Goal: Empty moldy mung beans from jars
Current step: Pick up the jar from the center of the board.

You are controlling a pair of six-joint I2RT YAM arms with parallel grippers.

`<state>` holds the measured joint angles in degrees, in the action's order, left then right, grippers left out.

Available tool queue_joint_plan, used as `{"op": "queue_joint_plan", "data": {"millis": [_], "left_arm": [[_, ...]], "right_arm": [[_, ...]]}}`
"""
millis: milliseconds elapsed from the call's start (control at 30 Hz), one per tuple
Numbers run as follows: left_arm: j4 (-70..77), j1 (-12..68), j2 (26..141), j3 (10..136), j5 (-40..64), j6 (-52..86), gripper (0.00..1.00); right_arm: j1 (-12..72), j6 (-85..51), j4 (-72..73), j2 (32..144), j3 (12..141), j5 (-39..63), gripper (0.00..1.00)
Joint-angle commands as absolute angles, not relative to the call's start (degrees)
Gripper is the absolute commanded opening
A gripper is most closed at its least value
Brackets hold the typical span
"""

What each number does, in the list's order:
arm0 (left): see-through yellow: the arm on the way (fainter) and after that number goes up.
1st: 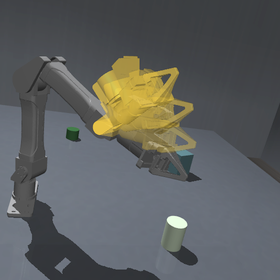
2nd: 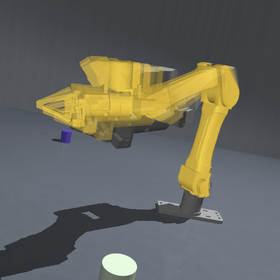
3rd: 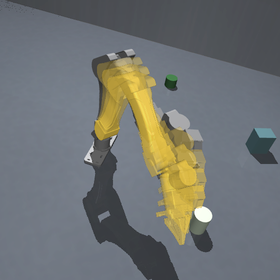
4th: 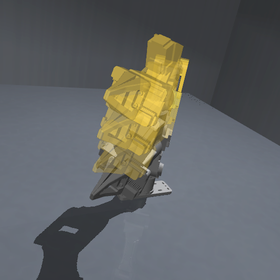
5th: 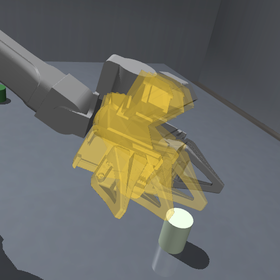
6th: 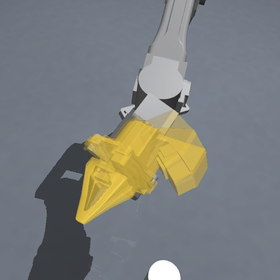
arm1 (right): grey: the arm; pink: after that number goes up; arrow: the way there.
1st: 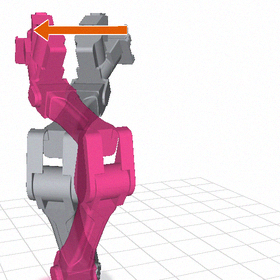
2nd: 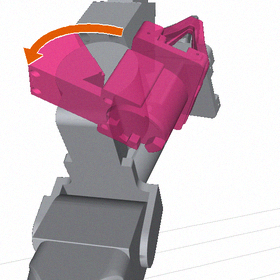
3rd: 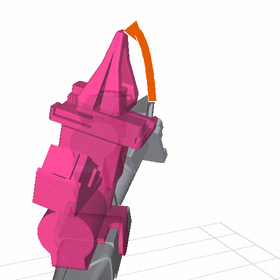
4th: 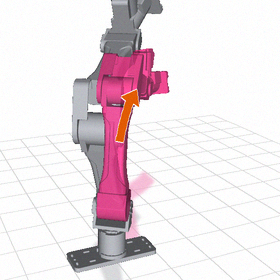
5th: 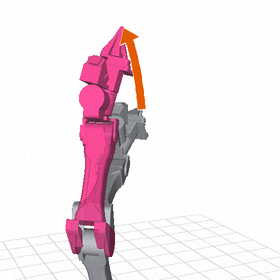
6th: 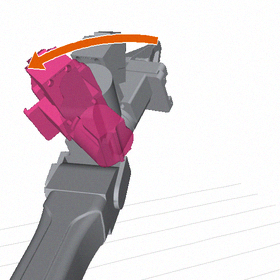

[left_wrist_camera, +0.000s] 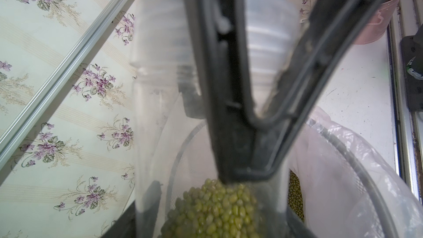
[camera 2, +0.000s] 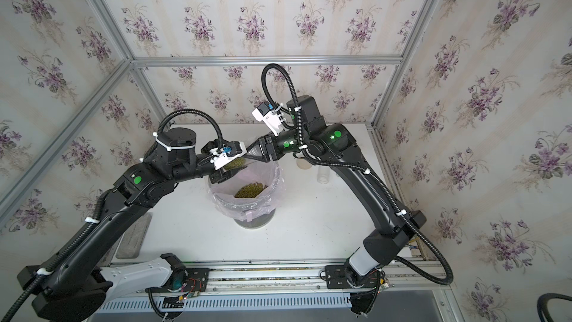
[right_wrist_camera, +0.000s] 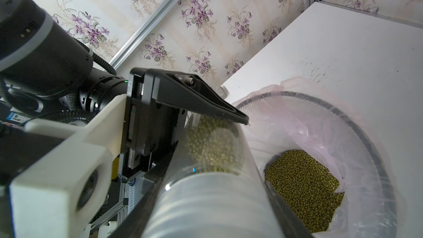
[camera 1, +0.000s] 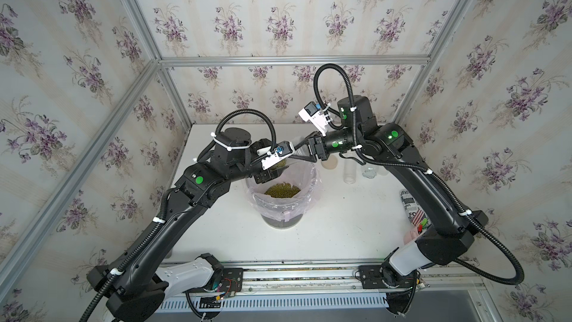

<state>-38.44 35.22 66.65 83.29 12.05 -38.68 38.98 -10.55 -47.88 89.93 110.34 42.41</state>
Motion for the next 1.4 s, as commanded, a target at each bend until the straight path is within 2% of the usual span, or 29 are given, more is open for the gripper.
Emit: {"op": "queue_joint_plan", "data": {"millis": [0,233,700,1367], "left_arm": [[-38.64,35.15,66.69,83.53,12.30,-39.40,0.01],[-38.38,35.09,66.62,83.38,11.96,-39.59,0.00],[-38.01,35.16,66.45,83.16,11.25,-39.54,0.00],[-37.64,35.16,65.65,82.88,11.55,-39.60,0.00]], "right_arm": [[39.10,-10.55,-44.81,88.76,110.18,43.37,0.64],[39.11,-10.90,-43.95,88.19,109.60,43.51,0.73],[39.23,-10.50,-44.72,87.17,109.25,42.45,0.75],[39.09,-10.28,-46.14,88.38,110.21,40.34,0.84]]}}
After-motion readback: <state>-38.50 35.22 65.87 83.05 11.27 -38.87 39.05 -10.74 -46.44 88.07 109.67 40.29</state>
